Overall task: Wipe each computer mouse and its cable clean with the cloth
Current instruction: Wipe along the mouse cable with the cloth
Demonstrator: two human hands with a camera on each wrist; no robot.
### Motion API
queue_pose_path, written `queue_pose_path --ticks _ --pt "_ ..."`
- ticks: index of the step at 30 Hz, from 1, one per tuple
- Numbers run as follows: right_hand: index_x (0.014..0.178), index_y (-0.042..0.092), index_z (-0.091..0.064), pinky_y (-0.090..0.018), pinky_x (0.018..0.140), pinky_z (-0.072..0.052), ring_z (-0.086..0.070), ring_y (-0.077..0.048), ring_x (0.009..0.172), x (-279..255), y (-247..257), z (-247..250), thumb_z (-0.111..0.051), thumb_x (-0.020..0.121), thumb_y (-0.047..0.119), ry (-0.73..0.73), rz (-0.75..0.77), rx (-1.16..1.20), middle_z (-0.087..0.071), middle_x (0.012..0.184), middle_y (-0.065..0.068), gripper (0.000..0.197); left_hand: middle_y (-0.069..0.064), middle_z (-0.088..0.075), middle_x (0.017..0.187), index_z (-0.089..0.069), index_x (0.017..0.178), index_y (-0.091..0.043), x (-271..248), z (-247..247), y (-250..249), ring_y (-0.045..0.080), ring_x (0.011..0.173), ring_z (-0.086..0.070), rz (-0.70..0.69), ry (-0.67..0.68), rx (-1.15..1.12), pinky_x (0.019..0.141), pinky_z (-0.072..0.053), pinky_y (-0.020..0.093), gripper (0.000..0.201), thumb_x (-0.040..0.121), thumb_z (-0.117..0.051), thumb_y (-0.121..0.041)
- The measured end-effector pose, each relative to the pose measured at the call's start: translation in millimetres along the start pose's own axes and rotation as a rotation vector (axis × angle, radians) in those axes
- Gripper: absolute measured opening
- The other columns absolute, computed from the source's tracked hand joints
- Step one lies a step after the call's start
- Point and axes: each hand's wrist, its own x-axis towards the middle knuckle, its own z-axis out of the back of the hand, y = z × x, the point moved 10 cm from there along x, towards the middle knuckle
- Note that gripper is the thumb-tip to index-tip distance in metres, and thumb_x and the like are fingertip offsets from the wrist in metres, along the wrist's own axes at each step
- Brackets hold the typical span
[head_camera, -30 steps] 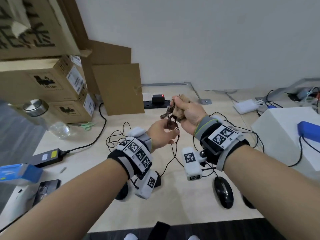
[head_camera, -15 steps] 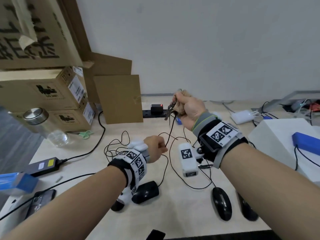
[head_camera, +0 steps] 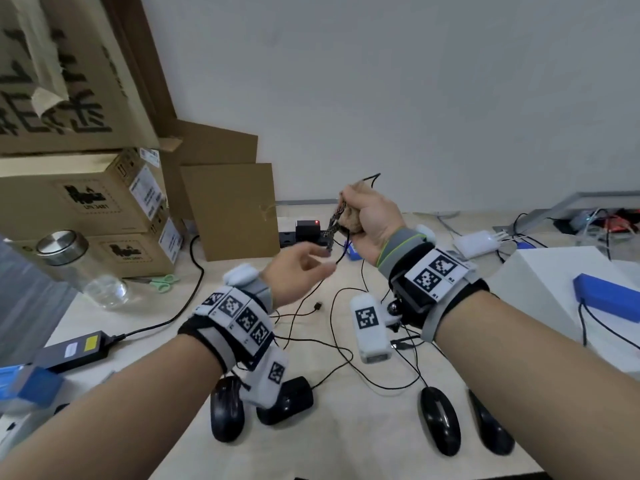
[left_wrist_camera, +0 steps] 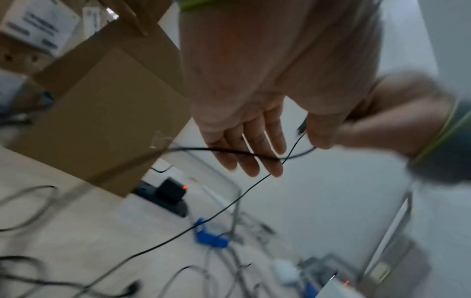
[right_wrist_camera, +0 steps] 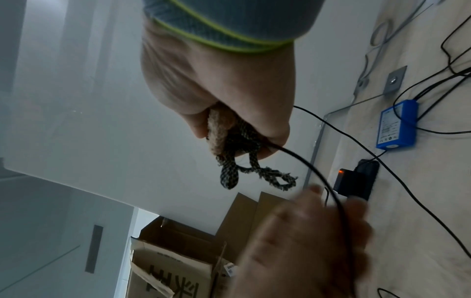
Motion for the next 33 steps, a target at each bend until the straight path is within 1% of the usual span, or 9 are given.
queue_pose_path --ticks 4,8,11,14,16,19,24,29,33 --pt "0.067 0.012 -0.05 -0.025 0.052 -0.038 -0.041 -0.014 0.051 -5.2 -6.4 -0.8 -0.052 0.095 0.005 -0.024 0.024 0.006 -0.047 0.064 -0.004 0.029 0.004 -0.068 0.073 -0.067 0.086 -0.009 6.5 13.7 -40.4 0.018 0.062 -0.057 -0.093 -0.185 0.07 0.06 -0.045 0.03 0.029 0.091 -0.063 -0.038" --pt "0.066 0.012 -0.05 -0.028 0.054 -0.038 -0.04 -0.016 0.051 -5.6 -10.9 2.6 -0.053 0.095 0.004 -0.063 0.045 0.023 -0.047 0.063 -0.003 0.03 0.001 -0.063 0.065 -0.059 0.086 -0.011 6.3 -7.5 -35.0 0.023 0.059 -0.057 -0.051 -0.105 -0.139 0.06 -0.05 0.037 0.025 0.095 -0.058 -0.035" --pt "0.068 0.012 -0.05 -0.031 0.055 -0.033 -0.036 -0.013 0.044 -5.4 -12.0 4.0 -0.05 0.097 0.005 -0.063 0.028 0.039 -0.045 0.062 -0.003 0.03 -0.003 -0.054 0.062 -0.056 0.092 -0.016 5.0 5.6 -23.9 0.019 0.059 -0.047 -0.011 -0.268 -0.158 0.057 -0.036 0.03 0.018 0.093 -0.06 -0.034" --pt "0.07 0.014 -0.049 -0.022 0.048 -0.032 -0.034 -0.009 0.039 -4.6 -5.7 7.6 -0.048 0.1 0.009 -0.069 -0.006 0.099 -0.046 0.058 -0.001 0.03 0.008 -0.063 0.065 -0.057 0.085 -0.016 -0.9 19.5 -24.1 0.016 0.058 -0.049 -0.029 -0.333 -0.07 0.058 -0.039 0.029 0.018 0.092 -0.063 -0.032" --pt "0.071 0.015 -0.049 -0.024 0.052 -0.03 -0.035 -0.012 0.046 -1.4 -4.2 10.4 -0.047 0.1 0.01 -0.077 -0.024 0.133 -0.049 0.051 0.001 0.03 0.012 -0.068 0.069 -0.055 0.078 -0.019 -6.0 16.2 -22.0 0.015 0.054 -0.049 -0.04 -0.25 0.046 0.06 -0.045 0.032 0.022 0.091 -0.064 -0.034" --pt "0.073 0.014 -0.049 -0.028 0.057 -0.026 -0.035 -0.017 0.055 -0.9 -12.9 7.1 -0.047 0.1 0.011 -0.073 -0.053 0.108 -0.052 0.047 0.001 0.028 0.002 -0.068 0.064 -0.053 0.075 -0.022 -11.3 9.5 -12.2 0.01 0.048 -0.049 -0.028 -0.149 0.214 0.058 -0.046 0.03 0.023 0.091 -0.063 -0.036" --pt "0.072 0.011 -0.05 -0.021 0.05 -0.032 -0.038 -0.011 0.044 -2.5 3.7 7.6 -0.049 0.1 0.007 -0.103 0.009 0.144 -0.048 0.046 0.001 0.028 -0.001 -0.067 0.065 -0.054 0.074 -0.022 -13.7 5.3 17.1 0.013 0.058 -0.056 0.013 -0.107 0.358 0.063 -0.049 0.032 0.024 0.094 -0.06 -0.034" --pt "0.071 0.013 -0.048 -0.023 0.054 -0.028 -0.037 -0.007 0.037 0.1 23.3 11.3 -0.047 0.1 0.008 -0.113 0.06 0.158 -0.048 0.046 0.003 0.03 -0.004 -0.062 0.088 -0.056 0.089 -0.021 -43.0 -28.0 79.0 0.017 0.078 -0.056 0.124 0.413 0.901 0.062 -0.042 0.025 0.018 0.096 -0.056 -0.037" --pt "0.075 0.012 -0.052 -0.018 0.052 -0.028 -0.036 -0.007 0.042 -2.2 15.1 8.6 -0.045 0.101 0.008 -0.07 0.036 0.172 -0.048 0.053 0.001 0.027 -0.014 -0.066 0.092 -0.056 0.109 -0.032 -42.1 -19.9 101.1 0.01 0.087 -0.062 0.204 0.34 0.641 0.083 -0.052 0.032 0.024 0.088 -0.064 -0.04"
